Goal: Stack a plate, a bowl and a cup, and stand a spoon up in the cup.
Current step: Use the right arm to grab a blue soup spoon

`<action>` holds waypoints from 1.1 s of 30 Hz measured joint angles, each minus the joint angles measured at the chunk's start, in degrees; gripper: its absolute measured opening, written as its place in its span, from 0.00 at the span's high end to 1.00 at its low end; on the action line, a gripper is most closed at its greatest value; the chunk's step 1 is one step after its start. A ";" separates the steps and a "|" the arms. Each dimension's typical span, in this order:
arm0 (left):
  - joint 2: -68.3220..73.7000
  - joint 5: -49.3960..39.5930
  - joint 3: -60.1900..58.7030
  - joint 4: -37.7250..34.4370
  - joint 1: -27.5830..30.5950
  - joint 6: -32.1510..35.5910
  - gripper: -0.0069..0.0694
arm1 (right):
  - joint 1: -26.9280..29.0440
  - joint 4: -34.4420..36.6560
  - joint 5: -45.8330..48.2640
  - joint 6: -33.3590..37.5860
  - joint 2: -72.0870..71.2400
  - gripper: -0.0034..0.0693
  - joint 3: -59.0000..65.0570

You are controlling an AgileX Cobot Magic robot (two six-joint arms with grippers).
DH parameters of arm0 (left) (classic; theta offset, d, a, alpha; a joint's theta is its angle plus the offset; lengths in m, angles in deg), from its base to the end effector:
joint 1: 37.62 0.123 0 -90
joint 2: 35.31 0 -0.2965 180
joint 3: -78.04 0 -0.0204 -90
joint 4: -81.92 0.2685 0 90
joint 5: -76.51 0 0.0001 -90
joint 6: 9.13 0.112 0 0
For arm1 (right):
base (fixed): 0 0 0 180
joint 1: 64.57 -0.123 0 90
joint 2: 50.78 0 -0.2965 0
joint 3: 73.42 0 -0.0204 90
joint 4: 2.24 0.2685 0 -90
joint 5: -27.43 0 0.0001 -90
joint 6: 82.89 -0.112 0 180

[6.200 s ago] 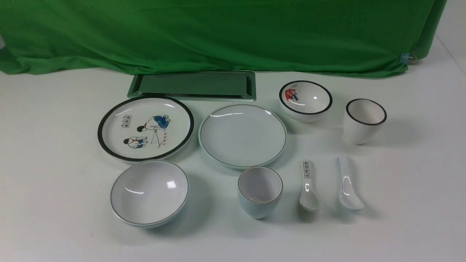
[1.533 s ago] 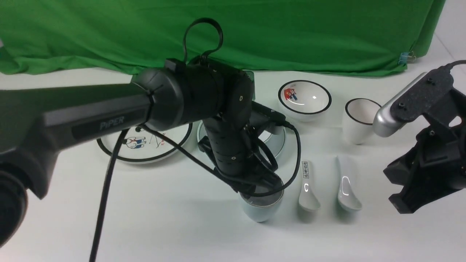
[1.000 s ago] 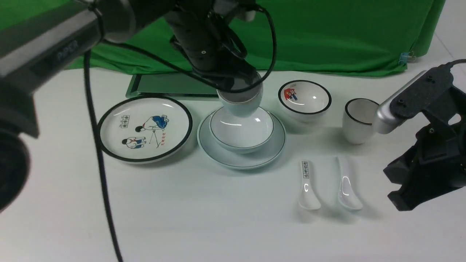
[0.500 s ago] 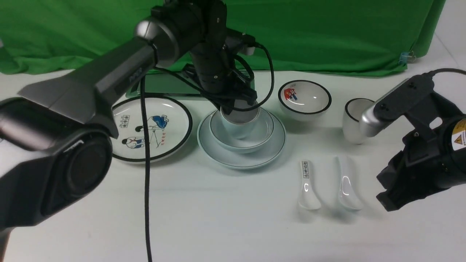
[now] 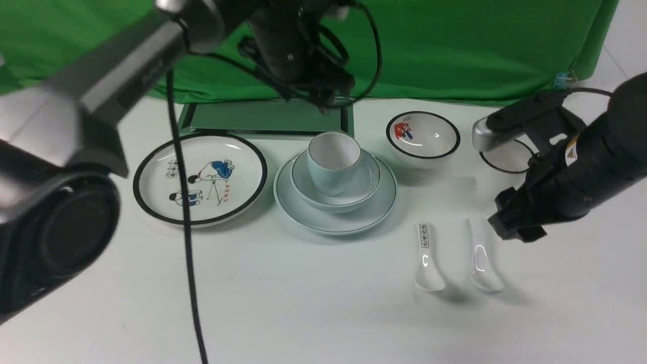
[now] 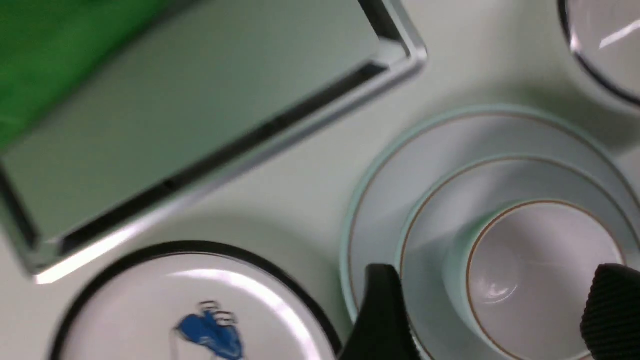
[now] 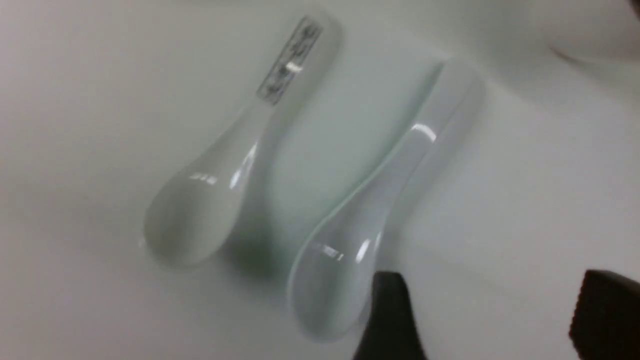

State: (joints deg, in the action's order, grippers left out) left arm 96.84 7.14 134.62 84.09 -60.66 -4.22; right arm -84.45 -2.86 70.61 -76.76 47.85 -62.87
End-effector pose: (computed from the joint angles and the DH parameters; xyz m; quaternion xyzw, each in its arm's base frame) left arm 0.4784 -0.1991 0.3378 0.2312 0.9249 -0.0288 0.3004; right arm 0.3357 0.1205 0.2479 -0.2214 0.9455 0.0241 0.2377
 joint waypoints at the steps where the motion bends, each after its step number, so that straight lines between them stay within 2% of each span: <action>1: -2.39 0.00 0.23 0.89 0.00 -0.27 0.31 | 0.71 0.62 -0.55 -0.26 1.50 0.28 -0.76; 4: -7.09 0.00 0.43 2.40 0.11 -0.74 0.35 | 2.20 2.29 -1.97 -0.33 5.55 0.28 -2.47; 7: -14.20 0.00 -0.22 2.75 0.18 -0.79 0.48 | 2.72 5.72 -5.47 -0.33 11.01 0.28 -3.39; 10: -20.48 0.00 -5.55 2.64 0.18 -0.79 0.66 | 2.72 7.27 -8.70 -1.30 15.32 0.28 -3.46; 11: -20.86 0.00 -5.56 2.64 0.18 -0.79 0.67 | 2.72 7.25 -8.86 -1.36 15.57 0.28 -3.46; 13: -25.68 -0.12 -12.83 2.79 0.18 -0.79 0.81 | 2.72 7.64 -11.21 -1.98 18.47 0.28 -3.46; 16: -30.13 -0.24 -22.15 3.88 0.18 -0.79 0.93 | 2.72 7.57 -13.09 -2.32 20.26 0.29 -3.59; 18: -33.49 0.51 -29.14 4.23 0.18 -0.87 0.95 | 2.76 7.57 -14.09 -2.39 20.64 0.34 -3.91; 20: -36.49 2.38 -35.27 4.34 0.18 -1.52 0.96 | 2.82 7.57 -14.45 -2.43 20.70 0.46 -3.98; 21: -38.50 4.29 -38.51 4.38 0.18 -1.82 0.96 | 2.82 7.57 -14.60 -2.37 20.70 0.56 -3.97; 22: -39.51 5.59 -41.02 4.38 0.18 -1.91 0.96 | 2.82 7.57 -14.59 -2.28 20.70 0.62 -3.97; 23: -41.84 7.54 -44.59 4.38 0.18 -2.35 0.96 | 2.82 7.52 -14.59 -1.98 20.52 0.73 -3.97; 29: -49.93 14.57 -57.63 5.33 0.18 -3.80 0.96 | 2.64 8.61 -14.39 -1.50 16.24 0.72 -4.87; 33: -56.34 24.17 -68.30 5.64 0.18 -4.92 0.96 | -0.87 10.23 -24.91 -0.49 9.71 0.72 -7.86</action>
State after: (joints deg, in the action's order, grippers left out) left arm 40.50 31.31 66.31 89.73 -60.48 -9.13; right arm -85.32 7.37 45.70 -77.25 57.56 -70.73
